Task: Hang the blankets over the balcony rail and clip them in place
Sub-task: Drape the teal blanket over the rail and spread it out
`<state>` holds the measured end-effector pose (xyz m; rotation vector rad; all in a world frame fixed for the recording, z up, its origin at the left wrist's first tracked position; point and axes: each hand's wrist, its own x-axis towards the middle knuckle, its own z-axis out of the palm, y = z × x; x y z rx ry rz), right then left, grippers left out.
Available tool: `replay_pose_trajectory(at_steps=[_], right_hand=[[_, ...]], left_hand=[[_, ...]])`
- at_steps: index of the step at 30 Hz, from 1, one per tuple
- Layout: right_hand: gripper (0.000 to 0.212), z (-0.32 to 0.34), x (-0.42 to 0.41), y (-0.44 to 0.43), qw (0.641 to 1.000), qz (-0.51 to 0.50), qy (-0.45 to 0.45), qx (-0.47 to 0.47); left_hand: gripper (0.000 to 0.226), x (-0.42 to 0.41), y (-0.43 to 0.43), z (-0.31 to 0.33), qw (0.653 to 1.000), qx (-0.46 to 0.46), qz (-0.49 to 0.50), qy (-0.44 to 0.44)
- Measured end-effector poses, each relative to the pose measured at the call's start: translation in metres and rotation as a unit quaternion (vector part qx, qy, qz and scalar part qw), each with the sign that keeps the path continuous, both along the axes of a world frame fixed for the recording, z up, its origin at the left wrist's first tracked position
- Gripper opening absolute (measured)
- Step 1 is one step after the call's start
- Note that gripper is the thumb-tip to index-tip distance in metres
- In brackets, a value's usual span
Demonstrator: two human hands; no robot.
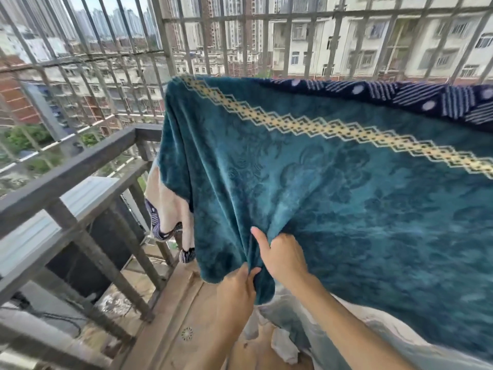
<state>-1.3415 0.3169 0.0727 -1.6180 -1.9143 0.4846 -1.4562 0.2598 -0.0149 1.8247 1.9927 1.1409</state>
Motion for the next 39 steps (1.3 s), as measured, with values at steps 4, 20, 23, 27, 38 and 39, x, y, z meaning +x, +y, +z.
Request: replay_pose_trajectory(at_steps=[4,20,23,27,38,39], right_hand=[[0.062,-0.035,0.007,0.005,0.999,0.013,-0.004,0.030],[0.119,-0.164,0.053,-0.044,0.977,0.049,-0.130,-0.164],[0.050,-0.188,0.057,-0.058,0.957,0.051,-0.149,-0.243],[0.037,-0.200,0.064,-0.070,0.933,0.048,-0.120,-0.337],[0.042,-0.163,0.123,-0.084,0.967,-0.044,0.009,-0.250],[0.037,-0.158,0.134,-0.086,0.966,-0.048,0.039,-0.251]], left_hand=[[0.040,0.002,0.001,-0.014,0.998,-0.030,-0.021,0.059],[0.028,0.034,-0.046,-0.111,0.954,-0.240,-0.111,0.140],[0.032,0.038,-0.060,-0.133,0.933,-0.300,-0.135,0.144],[0.030,0.048,-0.072,-0.143,0.918,-0.363,-0.132,0.087],[0.031,0.073,-0.062,-0.106,0.959,-0.279,-0.051,-0.019],[0.028,0.077,-0.060,-0.101,0.963,-0.267,-0.038,-0.025]])
